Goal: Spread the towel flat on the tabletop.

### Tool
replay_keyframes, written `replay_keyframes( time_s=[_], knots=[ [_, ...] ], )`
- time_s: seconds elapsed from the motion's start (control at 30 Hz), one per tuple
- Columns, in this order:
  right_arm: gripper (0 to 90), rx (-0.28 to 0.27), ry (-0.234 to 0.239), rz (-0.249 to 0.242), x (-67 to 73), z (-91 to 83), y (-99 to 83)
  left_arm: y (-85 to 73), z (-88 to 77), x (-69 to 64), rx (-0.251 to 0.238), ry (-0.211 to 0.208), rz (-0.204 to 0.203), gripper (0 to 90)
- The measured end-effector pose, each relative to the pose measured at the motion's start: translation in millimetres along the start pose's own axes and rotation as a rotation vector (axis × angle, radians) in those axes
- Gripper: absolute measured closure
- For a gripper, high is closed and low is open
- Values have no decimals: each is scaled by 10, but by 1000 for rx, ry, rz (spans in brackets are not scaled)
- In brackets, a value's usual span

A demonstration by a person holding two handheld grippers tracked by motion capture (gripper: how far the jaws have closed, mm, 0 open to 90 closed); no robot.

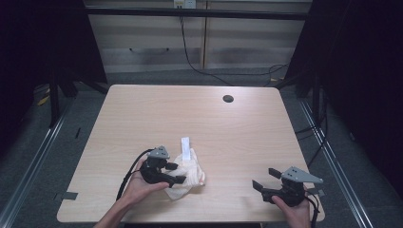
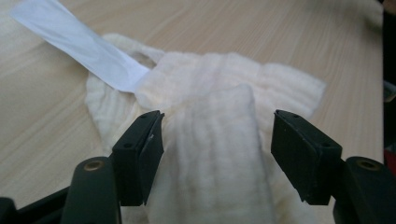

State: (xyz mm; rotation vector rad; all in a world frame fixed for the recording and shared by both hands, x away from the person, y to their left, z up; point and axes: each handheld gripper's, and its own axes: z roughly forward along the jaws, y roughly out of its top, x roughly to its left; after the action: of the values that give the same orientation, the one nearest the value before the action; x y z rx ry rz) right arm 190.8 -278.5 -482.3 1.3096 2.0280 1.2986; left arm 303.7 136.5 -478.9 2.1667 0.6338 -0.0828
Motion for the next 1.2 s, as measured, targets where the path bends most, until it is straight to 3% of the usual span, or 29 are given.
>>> replay_keyframes(
  time_s=[0.03, 0.07, 0.17, 0.2, 0.27, 0.37, 0.43, 0.6, 0.67, 0.73, 0.93, 1.03, 1.2],
  knots=[
    [174, 0, 0, 0, 0, 0, 0, 0, 0, 0, 0, 0, 0, 334],
    [174, -1, -3, -2, 2, -13, 0, 30, -89, -5, -39, -19, -4, 328],
    [174, -8, -1, 2, 2, -20, -1, 83, -166, 13, -58, -9, -2, 307],
    [174, -8, -3, 3, 0, -19, -1, 151, -224, 58, -99, -29, -24, 345],
    [174, -5, -4, 2, -5, -5, 3, 228, -235, 94, -100, -31, -18, 435],
    [174, -5, -4, -5, 1, 7, 12, 300, -200, 137, -96, -24, -14, 473],
    [174, -7, 2, -5, 10, 16, 17, 398, -86, 261, -74, -23, -26, 489],
    [174, -8, 1, -6, 11, 21, 19, 479, 150, 406, -24, -47, -43, 550],
    [174, -8, 3, -6, 16, 10, 17, 465, 252, 417, -6, -32, -47, 563],
    [174, -13, 6, -13, 28, 6, 19, 445, 344, 422, 11, -43, -40, 592],
    [174, -8, 7, -16, 27, 1, 14, 391, 442, 393, 49, -16, -21, 603],
    [174, -6, 6, -12, 13, 4, 13, 322, 485, 371, 73, -3, 5, 582],
    [176, -6, 0, -18, 28, 3, 17, 282, 499, 327, 78, 44, 60, 632]
  ],
)
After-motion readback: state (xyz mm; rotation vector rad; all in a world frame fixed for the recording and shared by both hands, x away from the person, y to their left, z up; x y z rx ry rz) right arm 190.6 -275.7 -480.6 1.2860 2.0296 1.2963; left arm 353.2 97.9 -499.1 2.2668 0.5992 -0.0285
